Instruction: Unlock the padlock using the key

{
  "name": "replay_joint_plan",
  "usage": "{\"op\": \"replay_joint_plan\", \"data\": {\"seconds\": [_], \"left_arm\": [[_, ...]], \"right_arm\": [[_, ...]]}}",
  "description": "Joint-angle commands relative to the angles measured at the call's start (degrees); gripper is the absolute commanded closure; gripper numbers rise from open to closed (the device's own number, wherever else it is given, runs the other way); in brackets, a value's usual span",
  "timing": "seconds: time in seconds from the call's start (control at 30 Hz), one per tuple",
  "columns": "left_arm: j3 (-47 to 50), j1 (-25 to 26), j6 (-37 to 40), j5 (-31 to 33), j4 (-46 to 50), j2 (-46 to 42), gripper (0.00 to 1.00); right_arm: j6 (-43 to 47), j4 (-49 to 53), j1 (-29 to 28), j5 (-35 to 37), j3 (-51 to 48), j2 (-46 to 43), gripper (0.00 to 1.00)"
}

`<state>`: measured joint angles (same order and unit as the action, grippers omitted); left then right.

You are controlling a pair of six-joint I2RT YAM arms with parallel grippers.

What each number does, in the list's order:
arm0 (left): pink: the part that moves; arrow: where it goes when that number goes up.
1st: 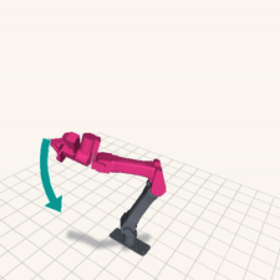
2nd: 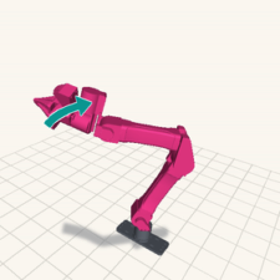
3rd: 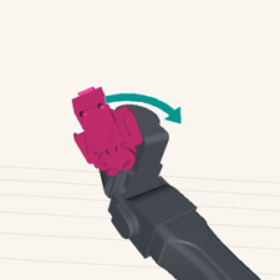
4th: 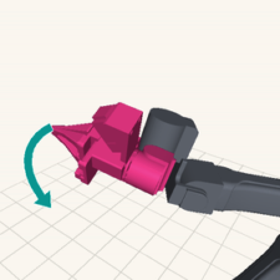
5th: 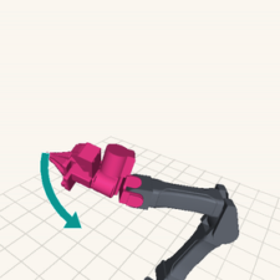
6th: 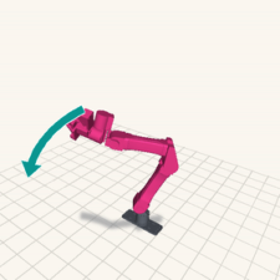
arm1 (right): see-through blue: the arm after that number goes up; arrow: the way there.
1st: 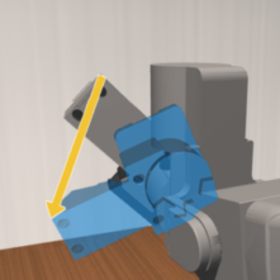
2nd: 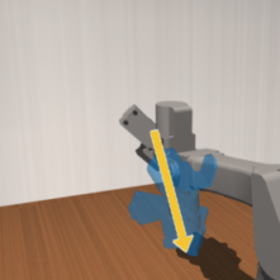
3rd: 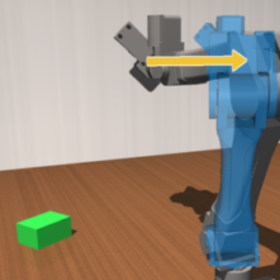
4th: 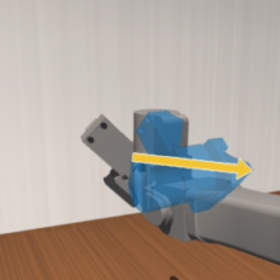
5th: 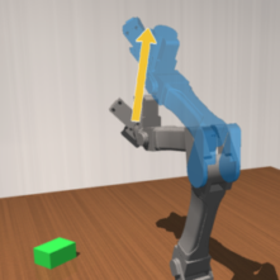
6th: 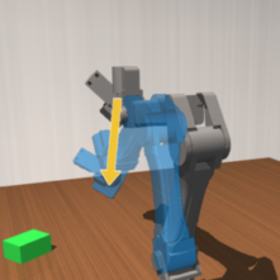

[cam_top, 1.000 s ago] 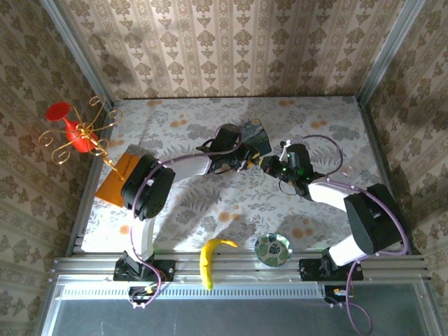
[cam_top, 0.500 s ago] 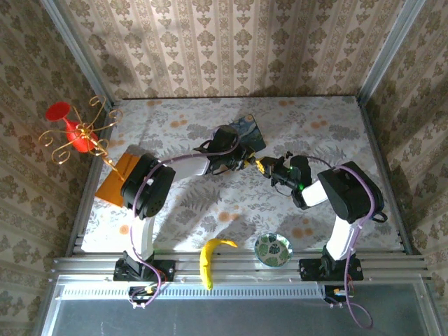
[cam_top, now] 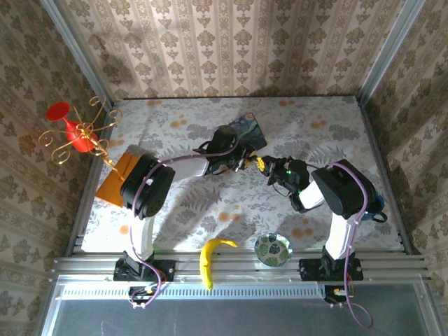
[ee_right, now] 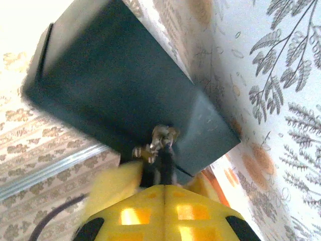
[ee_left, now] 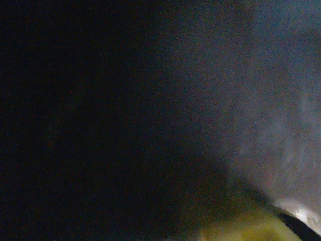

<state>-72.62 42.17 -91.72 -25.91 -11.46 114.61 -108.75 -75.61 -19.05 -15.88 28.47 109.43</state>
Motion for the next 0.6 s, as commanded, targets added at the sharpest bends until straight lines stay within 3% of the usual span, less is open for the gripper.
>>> {"op": "replay_joint_plan", "data": {"seconds": [0.0, 0.07, 0.23, 0.37, 0.5, 0.57], "left_arm": [[0.7, 3.8, -0.5, -11.7, 0.1, -1.0, 0.39], [0.9, 3.7, -0.3, -11.7, 0.3, -1.2, 0.22], [1.5, 3.1, 1.0, -11.4, 2.4, -3.2, 0.01], [1.6, 2.0, 4.0, -11.2, 6.5, -7.1, 0.00], [1.5, 0.7, 7.3, -9.6, 10.5, -11.3, 0.00], [0.5, 0.2, 9.5, -8.1, 12.1, -13.1, 0.00]], "right_arm": [[-2.3, -0.2, -0.5, 4.9, 0.5, 2.3, 1.00], [-2.3, -0.3, -0.4, 5.4, 0.2, 3.1, 1.00], [-0.9, -0.2, -0.2, 6.7, -1.1, 3.2, 1.00], [1.5, 0.0, 0.3, 6.9, -3.4, 1.8, 0.98], [5.2, 0.9, 0.4, 5.9, -5.5, -0.6, 0.67], [7.4, 2.7, 0.4, 5.7, -7.1, -2.9, 0.59]]}}
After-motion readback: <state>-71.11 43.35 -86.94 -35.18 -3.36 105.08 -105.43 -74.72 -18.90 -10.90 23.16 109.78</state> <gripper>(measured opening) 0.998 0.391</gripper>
